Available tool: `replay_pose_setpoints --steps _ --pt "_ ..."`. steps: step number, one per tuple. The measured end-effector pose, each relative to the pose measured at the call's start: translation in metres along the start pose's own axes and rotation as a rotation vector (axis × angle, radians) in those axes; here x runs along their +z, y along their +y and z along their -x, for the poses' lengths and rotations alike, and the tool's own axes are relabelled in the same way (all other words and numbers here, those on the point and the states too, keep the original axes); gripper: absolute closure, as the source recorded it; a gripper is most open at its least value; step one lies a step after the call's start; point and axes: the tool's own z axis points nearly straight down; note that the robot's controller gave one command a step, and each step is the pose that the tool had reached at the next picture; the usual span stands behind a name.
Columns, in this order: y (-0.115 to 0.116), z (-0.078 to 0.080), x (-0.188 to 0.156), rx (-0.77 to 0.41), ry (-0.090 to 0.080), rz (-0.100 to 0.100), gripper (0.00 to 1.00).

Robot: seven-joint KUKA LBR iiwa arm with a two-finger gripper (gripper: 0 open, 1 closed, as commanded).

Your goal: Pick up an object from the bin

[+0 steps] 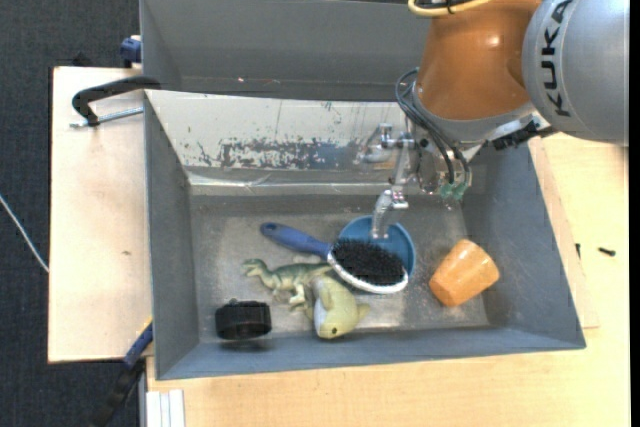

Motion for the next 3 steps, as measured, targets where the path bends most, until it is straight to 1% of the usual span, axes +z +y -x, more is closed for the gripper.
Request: replay_pose_setpoints --steps 1,2,3 --pt "-0.024 -0.039 0.108 0.196 0.011 0.003 0.0" --pt "-0.021 -0.035 0.103 0.193 -0.001 0.007 1.0" --pt "-0.002 -0.049 -0.04 -0.135 -0.009 -0.001 1.0"
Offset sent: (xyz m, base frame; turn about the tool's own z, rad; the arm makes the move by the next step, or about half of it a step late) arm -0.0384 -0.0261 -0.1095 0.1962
